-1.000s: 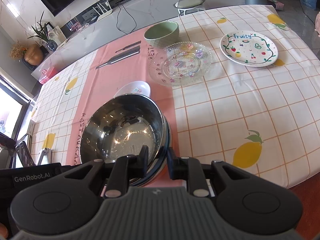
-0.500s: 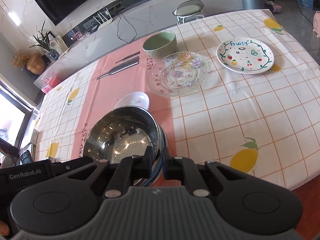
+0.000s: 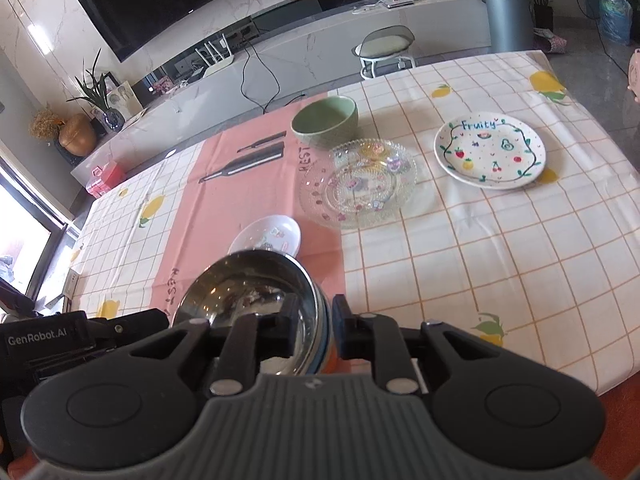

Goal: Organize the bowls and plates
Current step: 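Open both grippers to release the blue bowl inside the pot, then move both grippers to the pale green bowl rim and close on it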

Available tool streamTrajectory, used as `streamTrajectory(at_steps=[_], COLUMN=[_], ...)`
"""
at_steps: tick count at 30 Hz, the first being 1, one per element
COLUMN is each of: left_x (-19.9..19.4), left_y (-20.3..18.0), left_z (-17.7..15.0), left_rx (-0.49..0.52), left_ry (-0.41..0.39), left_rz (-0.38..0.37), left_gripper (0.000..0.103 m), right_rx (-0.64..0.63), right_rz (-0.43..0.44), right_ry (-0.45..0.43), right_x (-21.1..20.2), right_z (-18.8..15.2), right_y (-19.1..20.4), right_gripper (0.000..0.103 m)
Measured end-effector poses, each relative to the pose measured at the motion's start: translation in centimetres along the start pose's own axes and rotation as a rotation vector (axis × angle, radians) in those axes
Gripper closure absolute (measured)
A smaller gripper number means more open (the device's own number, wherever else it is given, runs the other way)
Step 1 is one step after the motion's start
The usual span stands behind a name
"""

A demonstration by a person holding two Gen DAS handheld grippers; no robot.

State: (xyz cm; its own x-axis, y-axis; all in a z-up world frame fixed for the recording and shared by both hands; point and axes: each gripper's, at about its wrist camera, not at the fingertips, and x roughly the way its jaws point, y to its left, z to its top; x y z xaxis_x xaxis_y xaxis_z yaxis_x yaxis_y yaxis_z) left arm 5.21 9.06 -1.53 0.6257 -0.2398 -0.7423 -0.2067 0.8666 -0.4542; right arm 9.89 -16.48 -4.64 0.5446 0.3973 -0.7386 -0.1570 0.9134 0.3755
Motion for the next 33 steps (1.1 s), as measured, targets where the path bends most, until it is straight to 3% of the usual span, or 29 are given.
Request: streamTrajectory(at_steps=[10,16,26,33], left_x=[-0.2,1.8,5.5,8.4], left_y=[-3.2,-4.0,-3.4,-4.0], left_z=[4.2,6.3,10.3,13.3], left_rx=[0.12,0.163,0.112,0.113], left_ry=[-0.068,-0.086,-0.057,-0.047], left_rz=[-0.026,-0.006,-0.026,-0.035], left_gripper=[0.058,0.056,0.05,0.039], right_rx=[-0.057,-0.11,-0.142,-0.119], right_rz=[-0.038,-0.1,-0.112,-0.117], right_ry=[-0.097,-0.142,-0.084,-0.051], right_x=[-0.8,-0.2,3.5,6.6], right_z=[4.7,7.2,12.0,15.8], right_y=[-0.8,-1.3,-1.9,-1.8], right_gripper=[0.065,0.06,0.056,0.052])
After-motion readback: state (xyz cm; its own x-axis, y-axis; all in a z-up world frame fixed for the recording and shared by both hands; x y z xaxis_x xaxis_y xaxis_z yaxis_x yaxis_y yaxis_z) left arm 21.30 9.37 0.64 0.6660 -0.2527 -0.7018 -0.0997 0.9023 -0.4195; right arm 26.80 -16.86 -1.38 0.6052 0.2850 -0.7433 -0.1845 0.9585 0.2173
